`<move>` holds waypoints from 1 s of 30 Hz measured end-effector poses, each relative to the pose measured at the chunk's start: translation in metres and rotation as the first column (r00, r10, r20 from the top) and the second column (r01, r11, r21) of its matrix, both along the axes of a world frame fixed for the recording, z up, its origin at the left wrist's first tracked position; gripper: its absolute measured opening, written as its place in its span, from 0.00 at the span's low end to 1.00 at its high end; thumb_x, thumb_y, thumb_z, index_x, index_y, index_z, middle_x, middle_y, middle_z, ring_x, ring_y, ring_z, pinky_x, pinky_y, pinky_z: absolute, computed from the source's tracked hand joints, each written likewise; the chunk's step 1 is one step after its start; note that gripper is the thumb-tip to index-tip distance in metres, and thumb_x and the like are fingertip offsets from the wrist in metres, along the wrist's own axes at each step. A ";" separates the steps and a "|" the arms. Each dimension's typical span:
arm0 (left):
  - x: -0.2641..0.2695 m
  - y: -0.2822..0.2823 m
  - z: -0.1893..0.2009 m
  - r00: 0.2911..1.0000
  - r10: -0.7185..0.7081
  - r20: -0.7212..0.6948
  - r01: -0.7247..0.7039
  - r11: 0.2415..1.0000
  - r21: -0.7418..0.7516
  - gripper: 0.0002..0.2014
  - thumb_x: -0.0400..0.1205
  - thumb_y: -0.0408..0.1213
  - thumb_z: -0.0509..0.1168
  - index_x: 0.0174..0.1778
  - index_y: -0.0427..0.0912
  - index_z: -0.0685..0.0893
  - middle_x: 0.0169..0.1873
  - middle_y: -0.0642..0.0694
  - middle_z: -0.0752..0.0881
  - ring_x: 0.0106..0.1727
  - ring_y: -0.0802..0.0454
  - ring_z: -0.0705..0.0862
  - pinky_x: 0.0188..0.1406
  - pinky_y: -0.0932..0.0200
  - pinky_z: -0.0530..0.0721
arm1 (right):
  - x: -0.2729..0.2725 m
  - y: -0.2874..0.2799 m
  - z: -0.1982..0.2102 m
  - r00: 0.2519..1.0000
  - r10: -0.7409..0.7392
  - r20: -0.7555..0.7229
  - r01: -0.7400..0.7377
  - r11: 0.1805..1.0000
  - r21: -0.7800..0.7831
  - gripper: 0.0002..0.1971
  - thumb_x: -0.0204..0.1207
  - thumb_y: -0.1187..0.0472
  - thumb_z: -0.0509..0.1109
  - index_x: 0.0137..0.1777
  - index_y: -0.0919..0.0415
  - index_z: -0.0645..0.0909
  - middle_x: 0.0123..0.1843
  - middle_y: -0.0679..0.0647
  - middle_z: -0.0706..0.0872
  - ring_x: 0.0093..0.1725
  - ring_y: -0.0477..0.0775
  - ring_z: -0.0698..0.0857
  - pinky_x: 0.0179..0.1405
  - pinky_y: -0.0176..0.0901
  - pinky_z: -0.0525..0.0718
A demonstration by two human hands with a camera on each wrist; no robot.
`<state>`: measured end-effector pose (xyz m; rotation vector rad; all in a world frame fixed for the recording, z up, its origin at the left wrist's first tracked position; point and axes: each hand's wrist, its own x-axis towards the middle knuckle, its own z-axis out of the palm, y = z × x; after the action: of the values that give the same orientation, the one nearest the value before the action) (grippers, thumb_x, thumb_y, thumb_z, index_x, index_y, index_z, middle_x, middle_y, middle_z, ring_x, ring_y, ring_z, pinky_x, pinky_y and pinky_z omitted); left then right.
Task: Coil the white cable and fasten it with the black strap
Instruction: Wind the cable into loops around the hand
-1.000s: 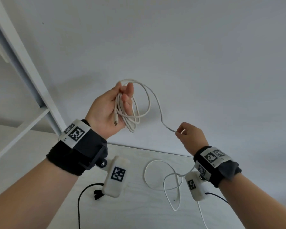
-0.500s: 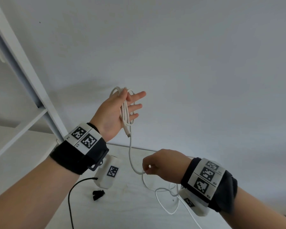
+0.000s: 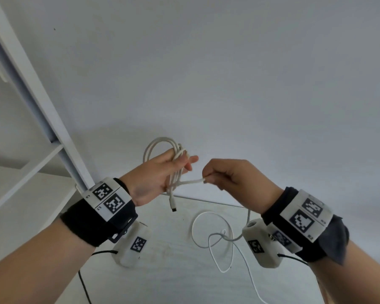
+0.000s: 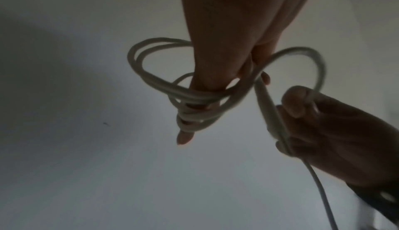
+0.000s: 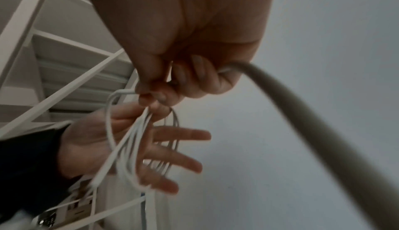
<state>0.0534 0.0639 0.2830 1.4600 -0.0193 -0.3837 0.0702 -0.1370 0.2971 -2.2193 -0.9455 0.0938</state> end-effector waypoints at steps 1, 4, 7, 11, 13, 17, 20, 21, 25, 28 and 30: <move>-0.002 -0.002 -0.003 0.999 -0.033 -0.037 0.032 0.999 -0.025 0.12 0.74 0.47 0.62 0.45 0.44 0.80 0.67 0.50 0.82 0.67 0.47 0.80 0.69 0.39 0.74 | 0.003 -0.001 0.002 1.000 -0.023 0.021 0.023 0.999 0.023 0.06 0.77 0.63 0.66 0.40 0.52 0.80 0.27 0.35 0.79 0.31 0.45 0.76 0.36 0.33 0.74; -0.012 -0.008 -0.006 0.970 -0.197 -0.139 0.184 0.977 -0.105 0.17 0.77 0.44 0.62 0.61 0.47 0.76 0.68 0.48 0.81 0.52 0.33 0.88 0.57 0.40 0.85 | 0.009 -0.001 0.007 0.995 -0.076 0.068 0.072 0.996 0.060 0.08 0.77 0.62 0.66 0.38 0.50 0.79 0.28 0.39 0.78 0.31 0.46 0.76 0.35 0.33 0.74; -0.018 -0.012 -0.006 0.952 -0.270 -0.141 0.265 0.963 -0.055 0.13 0.80 0.47 0.59 0.56 0.44 0.75 0.66 0.49 0.84 0.29 0.42 0.88 0.32 0.55 0.86 | 0.013 0.001 0.008 0.993 -0.086 0.079 0.081 0.995 0.058 0.08 0.77 0.61 0.66 0.38 0.48 0.79 0.27 0.35 0.80 0.32 0.43 0.77 0.34 0.27 0.74; -0.024 -0.015 -0.009 0.956 -0.263 -0.129 0.259 0.965 -0.049 0.15 0.83 0.47 0.55 0.60 0.44 0.76 0.62 0.45 0.86 0.12 0.57 0.72 0.18 0.65 0.72 | 0.016 0.000 0.004 0.992 -0.100 0.079 0.096 0.994 0.050 0.09 0.77 0.61 0.66 0.37 0.48 0.78 0.29 0.32 0.81 0.33 0.40 0.78 0.35 0.25 0.73; -0.026 -0.016 -0.010 0.959 -0.242 -0.148 0.231 0.969 -0.086 0.17 0.85 0.46 0.52 0.64 0.42 0.76 0.60 0.42 0.87 0.10 0.60 0.64 0.13 0.69 0.65 | 0.017 -0.001 0.004 0.991 -0.103 0.091 0.098 0.994 0.053 0.08 0.77 0.60 0.67 0.37 0.48 0.79 0.31 0.37 0.82 0.36 0.42 0.79 0.37 0.26 0.73; -0.028 -0.017 -0.013 0.948 -0.238 -0.210 0.196 0.959 -0.204 0.22 0.87 0.49 0.47 0.64 0.41 0.79 0.47 0.40 0.88 0.10 0.63 0.59 0.12 0.73 0.57 | 0.020 -0.003 0.005 0.990 -0.113 0.087 0.106 0.991 0.077 0.06 0.76 0.60 0.67 0.38 0.51 0.81 0.37 0.44 0.84 0.39 0.45 0.80 0.41 0.31 0.76; -0.029 -0.017 -0.014 0.934 -0.286 -0.213 0.201 0.915 -0.349 0.31 0.80 0.60 0.46 0.61 0.40 0.81 0.37 0.43 0.85 0.09 0.64 0.59 0.11 0.74 0.55 | 0.024 -0.005 0.002 0.991 -0.124 0.058 0.118 0.989 0.085 0.07 0.76 0.59 0.68 0.37 0.49 0.80 0.34 0.41 0.83 0.38 0.44 0.79 0.38 0.26 0.74; -0.029 -0.017 -0.014 0.931 -0.303 -0.204 0.213 0.904 -0.370 0.32 0.78 0.61 0.47 0.60 0.40 0.81 0.34 0.44 0.84 0.09 0.65 0.59 0.10 0.74 0.55 | 0.025 -0.006 0.000 0.991 -0.126 0.038 0.122 0.988 0.089 0.08 0.76 0.59 0.68 0.36 0.48 0.80 0.32 0.40 0.83 0.37 0.42 0.79 0.38 0.25 0.74; -0.030 -0.017 -0.010 0.921 -0.356 -0.157 0.263 0.867 -0.423 0.24 0.78 0.59 0.53 0.50 0.40 0.80 0.27 0.48 0.78 0.09 0.66 0.61 0.10 0.75 0.57 | 0.027 -0.008 -0.009 0.989 -0.141 -0.041 0.145 0.978 0.147 0.12 0.76 0.58 0.67 0.32 0.42 0.78 0.28 0.34 0.82 0.30 0.42 0.74 0.33 0.25 0.72; -0.027 -0.017 -0.005 0.920 -0.375 -0.117 0.275 0.827 -0.490 0.17 0.80 0.53 0.56 0.41 0.42 0.78 0.21 0.52 0.74 0.09 0.67 0.63 0.10 0.76 0.57 | 0.027 -0.007 -0.018 0.985 -0.144 -0.101 0.163 0.962 0.219 0.12 0.77 0.55 0.66 0.31 0.45 0.78 0.25 0.44 0.75 0.27 0.43 0.69 0.28 0.27 0.69; -0.025 -0.014 0.001 0.909 -0.410 -0.072 0.297 0.760 -0.579 0.14 0.82 0.50 0.58 0.39 0.43 0.78 0.19 0.53 0.74 0.09 0.66 0.65 0.10 0.74 0.58 | 0.030 -0.008 -0.028 0.973 -0.157 -0.168 0.194 0.953 0.232 0.16 0.79 0.56 0.63 0.29 0.46 0.76 0.25 0.48 0.71 0.23 0.41 0.67 0.26 0.26 0.67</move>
<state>0.0288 0.0503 0.2841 0.8201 -0.2390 -0.7664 0.1006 -0.1451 0.2693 -2.0236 -0.6381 0.0546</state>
